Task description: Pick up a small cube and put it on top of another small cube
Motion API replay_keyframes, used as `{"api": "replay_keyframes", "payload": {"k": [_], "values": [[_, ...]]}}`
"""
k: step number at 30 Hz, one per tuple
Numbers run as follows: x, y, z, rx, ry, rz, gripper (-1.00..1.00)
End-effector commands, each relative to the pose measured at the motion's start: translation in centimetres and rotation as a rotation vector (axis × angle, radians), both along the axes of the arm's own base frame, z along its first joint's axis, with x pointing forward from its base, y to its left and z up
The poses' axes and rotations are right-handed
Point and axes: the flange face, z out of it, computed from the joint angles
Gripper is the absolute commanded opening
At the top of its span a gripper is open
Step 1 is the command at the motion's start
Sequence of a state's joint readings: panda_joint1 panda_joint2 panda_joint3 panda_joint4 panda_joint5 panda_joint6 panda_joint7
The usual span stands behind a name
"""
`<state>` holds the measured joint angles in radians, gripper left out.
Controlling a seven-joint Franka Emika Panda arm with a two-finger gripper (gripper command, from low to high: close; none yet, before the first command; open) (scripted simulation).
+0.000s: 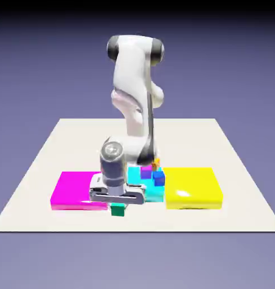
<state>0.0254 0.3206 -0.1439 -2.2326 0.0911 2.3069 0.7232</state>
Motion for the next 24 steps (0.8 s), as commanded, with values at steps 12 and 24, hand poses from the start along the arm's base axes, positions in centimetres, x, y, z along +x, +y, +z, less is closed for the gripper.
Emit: {"api": "replay_keyframes", "payload": {"k": [12, 24], "values": [[-9.7, 6.3, 8.5, 0.03, 0.002, -0.058, -1.0], [-18.1, 9.0, 8.5, -0.019, 0.003, -0.101, -1.0]]}}
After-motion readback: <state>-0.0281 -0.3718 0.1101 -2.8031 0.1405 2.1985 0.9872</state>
